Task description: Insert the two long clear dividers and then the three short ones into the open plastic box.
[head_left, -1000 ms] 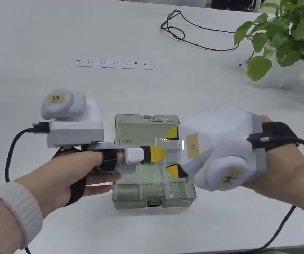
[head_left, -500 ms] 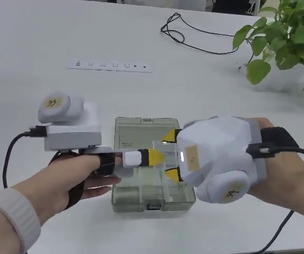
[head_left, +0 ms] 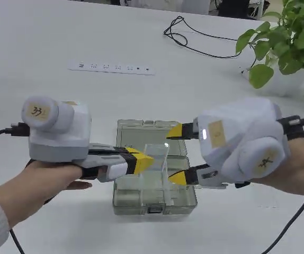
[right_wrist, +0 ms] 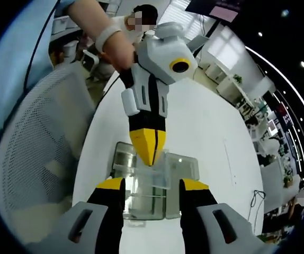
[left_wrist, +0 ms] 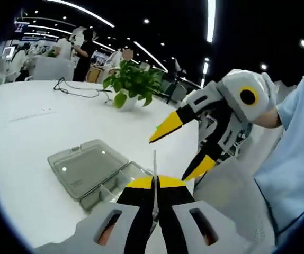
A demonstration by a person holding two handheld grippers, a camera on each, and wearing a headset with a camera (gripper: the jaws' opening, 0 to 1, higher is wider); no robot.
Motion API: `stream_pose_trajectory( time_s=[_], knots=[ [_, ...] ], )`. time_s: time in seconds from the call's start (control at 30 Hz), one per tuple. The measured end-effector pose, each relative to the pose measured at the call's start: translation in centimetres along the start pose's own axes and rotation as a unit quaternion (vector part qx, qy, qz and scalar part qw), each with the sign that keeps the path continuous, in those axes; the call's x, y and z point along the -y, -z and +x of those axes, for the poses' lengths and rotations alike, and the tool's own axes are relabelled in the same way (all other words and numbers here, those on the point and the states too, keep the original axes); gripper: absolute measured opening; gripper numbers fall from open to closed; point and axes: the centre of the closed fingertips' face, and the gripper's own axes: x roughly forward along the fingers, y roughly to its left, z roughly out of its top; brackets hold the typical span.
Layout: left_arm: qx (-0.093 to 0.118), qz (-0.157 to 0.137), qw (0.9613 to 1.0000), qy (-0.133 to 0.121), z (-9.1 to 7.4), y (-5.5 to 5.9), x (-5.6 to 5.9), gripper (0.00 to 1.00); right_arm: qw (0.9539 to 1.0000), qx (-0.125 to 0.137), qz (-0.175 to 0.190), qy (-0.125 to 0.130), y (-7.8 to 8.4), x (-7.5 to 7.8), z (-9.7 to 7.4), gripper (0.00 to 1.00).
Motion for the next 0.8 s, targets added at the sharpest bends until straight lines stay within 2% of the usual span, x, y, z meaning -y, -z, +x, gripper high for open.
stream_pose_trajectory(
  time_s=[0.03, 0.1, 0.17, 0.23, 0.3, 0.37, 0.43, 0.5, 0.53, 0.63, 0.73, 0.8],
  knots=[
    [-0.003, 0.012, 0.9999, 0.003, 0.0, 0.1, 0.2, 0.0, 0.9995, 0.017, 0.009, -0.024, -0.4, -0.2, -0.2, 0.41],
    [-0.005, 0.03, 0.9995, 0.011, -0.1, 0.2, 0.6, 0.0, 0.9972, 0.024, 0.049, -0.051, -0.5, 0.0, -0.7, 0.38],
    [-0.009, 0.042, 0.9989, 0.022, 0.0, 0.5, 1.0, 0.0, 0.9934, 0.036, 0.068, -0.085, -0.9, 0.0, -1.1, 0.34],
    [-0.015, 0.056, 0.9979, 0.029, 0.0, 0.8, 1.3, 0.0, 0.9868, 0.034, 0.095, -0.127, -0.7, -0.4, -1.1, 0.31],
    [-0.018, 0.071, 0.9968, 0.033, 0.1, 1.1, 1.5, 0.0, 0.9759, 0.019, 0.127, -0.176, -0.3, -1.0, -1.1, 0.3],
    [-0.024, 0.087, 0.9952, 0.037, 0.1, 1.3, 1.7, 0.0, 0.9755, 0.008, 0.124, -0.182, 0.0, -0.8, -0.9, 0.23],
    [-0.032, 0.095, 0.9941, 0.042, 0.2, 1.6, 1.9, 0.0, 0.9736, -0.003, 0.126, -0.19, 0.0, -0.7, -0.6, 0.2],
    [-0.036, 0.101, 0.9932, 0.047, 0.3, 1.8, 2.1, 0.0, 0.9648, -0.01, 0.144, -0.22, -0.4, -1.6, -0.6, 0.19],
    [-0.036, 0.102, 0.993, 0.049, 0.3, 1.8, 2.2, 0.0, 0.9627, -0.014, 0.143, -0.229, -0.5, -1.9, -0.4, 0.18],
    [-0.042, 0.112, 0.9917, 0.047, 0.5, 1.9, 2.3, 0.0, 0.9625, -0.032, 0.128, -0.237, -0.3, -2.2, 0.1, 0.13],
    [-0.04, 0.114, 0.9915, 0.048, 0.6, 1.9, 2.5, 0.0, 0.9594, -0.038, 0.132, -0.246, -0.5, -2.8, 0.4, 0.12],
    [-0.039, 0.113, 0.9917, 0.049, 0.6, 1.8, 2.6, 0.0, 0.9593, -0.043, 0.129, -0.248, -0.5, -3.0, 0.6, 0.1]
  ],
)
